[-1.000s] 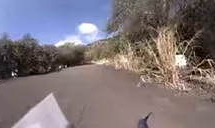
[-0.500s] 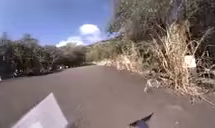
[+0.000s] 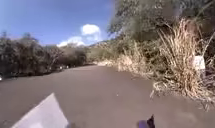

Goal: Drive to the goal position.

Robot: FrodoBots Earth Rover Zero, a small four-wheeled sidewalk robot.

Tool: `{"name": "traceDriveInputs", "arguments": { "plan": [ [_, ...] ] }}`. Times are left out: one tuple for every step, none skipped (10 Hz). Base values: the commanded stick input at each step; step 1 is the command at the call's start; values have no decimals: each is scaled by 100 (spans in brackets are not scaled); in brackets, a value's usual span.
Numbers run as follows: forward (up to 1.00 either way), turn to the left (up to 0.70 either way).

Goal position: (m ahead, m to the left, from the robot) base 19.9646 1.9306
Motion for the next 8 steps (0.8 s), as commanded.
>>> {"name": "traceDriveInputs", "arguments": {
  "plan": [
    [50,0],
    [50,0],
    [50,0],
    [50,0],
    [50,0],
    [50,0],
    [50,0],
    [50,0]
  ]
}}
